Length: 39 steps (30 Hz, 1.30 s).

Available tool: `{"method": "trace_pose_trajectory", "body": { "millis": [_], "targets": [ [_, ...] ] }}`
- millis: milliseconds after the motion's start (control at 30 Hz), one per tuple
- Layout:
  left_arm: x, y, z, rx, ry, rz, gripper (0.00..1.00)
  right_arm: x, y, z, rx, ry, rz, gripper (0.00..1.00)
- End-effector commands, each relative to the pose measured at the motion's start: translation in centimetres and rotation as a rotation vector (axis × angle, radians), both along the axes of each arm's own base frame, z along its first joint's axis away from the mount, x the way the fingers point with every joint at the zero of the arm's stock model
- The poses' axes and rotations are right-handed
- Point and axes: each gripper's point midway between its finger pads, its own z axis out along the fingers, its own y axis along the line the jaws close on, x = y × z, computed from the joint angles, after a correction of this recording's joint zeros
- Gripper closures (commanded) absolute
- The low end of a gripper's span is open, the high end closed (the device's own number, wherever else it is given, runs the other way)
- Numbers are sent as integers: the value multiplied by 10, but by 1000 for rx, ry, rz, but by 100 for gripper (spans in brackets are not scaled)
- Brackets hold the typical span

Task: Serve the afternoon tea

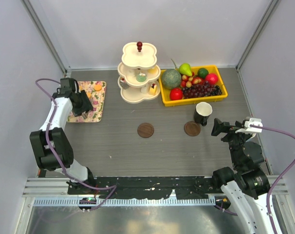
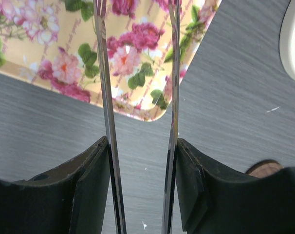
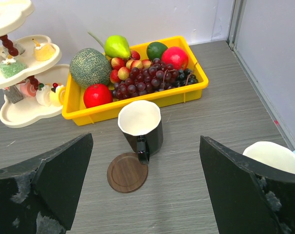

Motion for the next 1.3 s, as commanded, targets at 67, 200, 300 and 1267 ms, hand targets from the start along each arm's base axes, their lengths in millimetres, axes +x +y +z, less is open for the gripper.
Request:
{"method": "trace_pose_trajectory", "body": {
  "millis": [67,200,300,1267],
  "targets": [
    [45,14,19,18,-99,30,43,0,-1,12,8,-48,-3,2],
    [58,16,13,16,-81,29,43,0,-1,12,6,-45,-5,2],
    [65,18,9,16,-65,31,42,0,-2,11,6,-44,-8,2],
    [53,4,93,-2,-245,-6,64,0,0,12,9,-46,2,2]
  ]
}}
